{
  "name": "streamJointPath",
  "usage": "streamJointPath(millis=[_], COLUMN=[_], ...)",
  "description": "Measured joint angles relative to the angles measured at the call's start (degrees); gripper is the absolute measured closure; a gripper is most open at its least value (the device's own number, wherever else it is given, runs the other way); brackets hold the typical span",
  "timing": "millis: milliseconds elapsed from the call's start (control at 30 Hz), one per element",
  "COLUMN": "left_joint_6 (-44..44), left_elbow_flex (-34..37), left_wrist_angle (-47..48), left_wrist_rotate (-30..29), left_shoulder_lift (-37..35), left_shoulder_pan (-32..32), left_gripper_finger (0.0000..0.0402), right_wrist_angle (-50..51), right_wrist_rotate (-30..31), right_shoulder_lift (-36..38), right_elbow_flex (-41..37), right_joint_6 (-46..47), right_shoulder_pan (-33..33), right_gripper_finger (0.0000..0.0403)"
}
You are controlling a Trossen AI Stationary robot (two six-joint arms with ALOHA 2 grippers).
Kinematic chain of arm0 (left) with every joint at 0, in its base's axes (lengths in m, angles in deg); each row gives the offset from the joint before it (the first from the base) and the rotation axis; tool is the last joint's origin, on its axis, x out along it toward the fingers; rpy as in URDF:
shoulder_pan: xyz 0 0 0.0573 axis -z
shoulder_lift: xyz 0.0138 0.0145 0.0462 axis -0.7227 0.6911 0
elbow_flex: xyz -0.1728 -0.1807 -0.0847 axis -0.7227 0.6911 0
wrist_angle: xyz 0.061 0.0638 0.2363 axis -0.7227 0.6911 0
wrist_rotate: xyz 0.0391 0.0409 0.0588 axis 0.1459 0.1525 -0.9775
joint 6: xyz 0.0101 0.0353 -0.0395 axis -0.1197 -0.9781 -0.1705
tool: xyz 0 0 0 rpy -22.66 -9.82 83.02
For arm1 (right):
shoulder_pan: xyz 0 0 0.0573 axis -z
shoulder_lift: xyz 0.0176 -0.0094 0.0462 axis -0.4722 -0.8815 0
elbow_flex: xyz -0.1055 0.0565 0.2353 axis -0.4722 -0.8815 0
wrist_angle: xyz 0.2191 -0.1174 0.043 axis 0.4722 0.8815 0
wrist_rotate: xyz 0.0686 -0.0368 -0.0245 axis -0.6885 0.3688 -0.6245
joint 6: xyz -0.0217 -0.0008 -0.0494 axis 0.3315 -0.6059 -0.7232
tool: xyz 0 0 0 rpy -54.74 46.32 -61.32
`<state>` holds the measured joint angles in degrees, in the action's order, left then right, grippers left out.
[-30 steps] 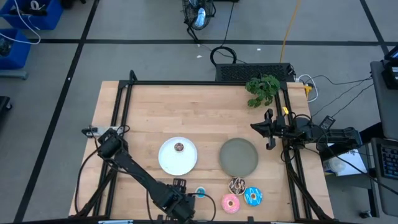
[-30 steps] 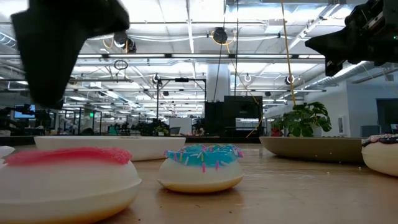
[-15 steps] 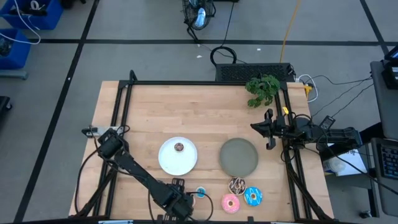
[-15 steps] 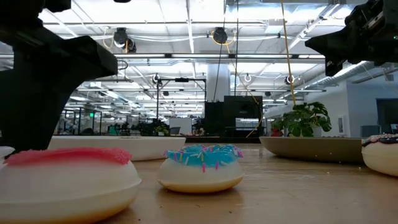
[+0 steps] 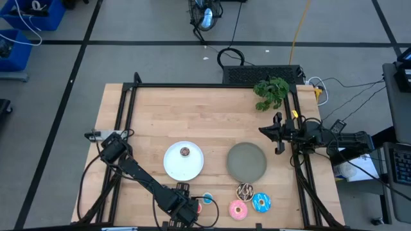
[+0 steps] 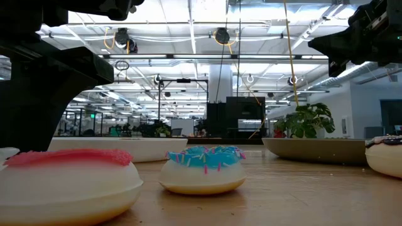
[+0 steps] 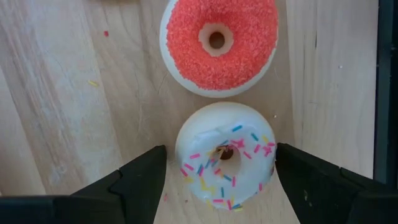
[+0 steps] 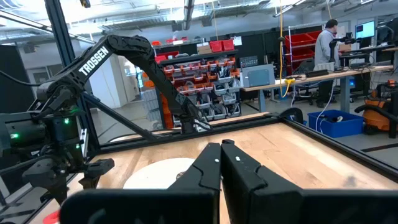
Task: Pick & Place donuts
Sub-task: Put the small white donut on the white plate
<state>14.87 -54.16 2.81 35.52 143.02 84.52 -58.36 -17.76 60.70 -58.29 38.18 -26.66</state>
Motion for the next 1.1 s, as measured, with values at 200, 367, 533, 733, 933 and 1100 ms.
streamJointPath(millis=[200,367,533,733,933,1100], left_joint_6=[0.4,0.5,0.4,-0.2,-0.3,-1.7], left_elbow_flex=[0.0,0.0,-0.7,-3.4,-8.5,-14.1], left_wrist_angle=[0.0,-0.1,0.1,1.1,8.8,15.3], left_wrist_rotate=[0.6,2.1,2.3,2.5,1.7,0.5], left_shoulder_lift=[0.0,0.0,0.2,0.5,0.5,0.4], left_shoulder_pan=[-0.3,-0.9,-1.4,-1.7,-1.7,-2.0], left_gripper_finger=[0.0110,0.0153,0.0186,0.0201,0.0201,0.0202], right_wrist_angle=[0.0,0.0,0.0,0.0,-0.1,-0.2], right_wrist_rotate=[0.0,0.0,0.0,0.0,0.0,0.0], right_shoulder_lift=[0.0,0.0,0.0,0.0,0.0,0.0], right_elbow_flex=[0.0,0.0,0.0,0.0,0.0,0.0], right_joint_6=[0.0,0.0,0.0,0.0,0.0,0.0], right_shoulder_pan=[0.0,0.0,0.0,0.0,0.0,0.0], right_gripper_finger=[0.0403,0.0403,0.0403,0.0403,0.0403,0.0403])
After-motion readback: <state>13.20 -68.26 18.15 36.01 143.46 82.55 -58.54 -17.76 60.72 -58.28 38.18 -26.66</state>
